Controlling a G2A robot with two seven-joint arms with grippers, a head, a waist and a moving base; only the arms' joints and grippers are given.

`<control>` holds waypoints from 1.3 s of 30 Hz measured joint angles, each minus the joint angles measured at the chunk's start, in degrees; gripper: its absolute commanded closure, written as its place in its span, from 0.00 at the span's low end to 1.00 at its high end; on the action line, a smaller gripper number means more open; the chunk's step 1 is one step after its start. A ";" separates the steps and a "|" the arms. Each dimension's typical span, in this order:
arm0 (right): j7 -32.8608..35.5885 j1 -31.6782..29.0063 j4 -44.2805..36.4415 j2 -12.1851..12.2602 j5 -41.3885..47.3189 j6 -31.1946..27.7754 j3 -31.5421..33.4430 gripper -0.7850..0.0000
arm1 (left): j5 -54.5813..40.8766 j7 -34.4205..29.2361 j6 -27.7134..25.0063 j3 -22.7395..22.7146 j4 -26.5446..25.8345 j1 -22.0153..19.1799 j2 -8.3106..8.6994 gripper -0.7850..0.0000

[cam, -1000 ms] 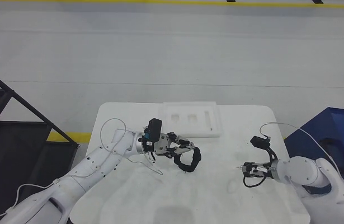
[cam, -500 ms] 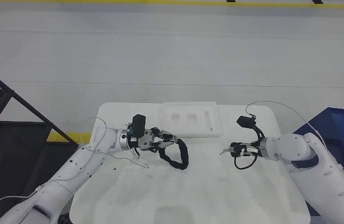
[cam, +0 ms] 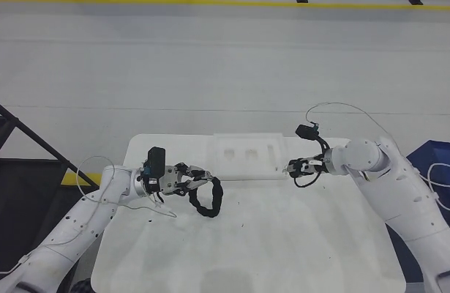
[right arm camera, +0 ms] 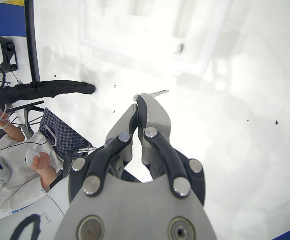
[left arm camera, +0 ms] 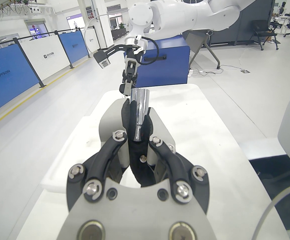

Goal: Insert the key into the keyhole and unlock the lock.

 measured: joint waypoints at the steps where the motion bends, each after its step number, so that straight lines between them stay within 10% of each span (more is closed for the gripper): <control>1: -0.01 1.47 1.97 -0.59 0.40 -0.67 -1.00 1.00 | 0.01 0.00 0.00 0.02 0.02 -0.01 -0.01 1.00; 39: -2.53 17.91 43.21 -16.26 7.88 -14.17 -16.05 1.00 | 0.03 0.01 0.00 0.03 0.03 -0.02 -0.02 1.00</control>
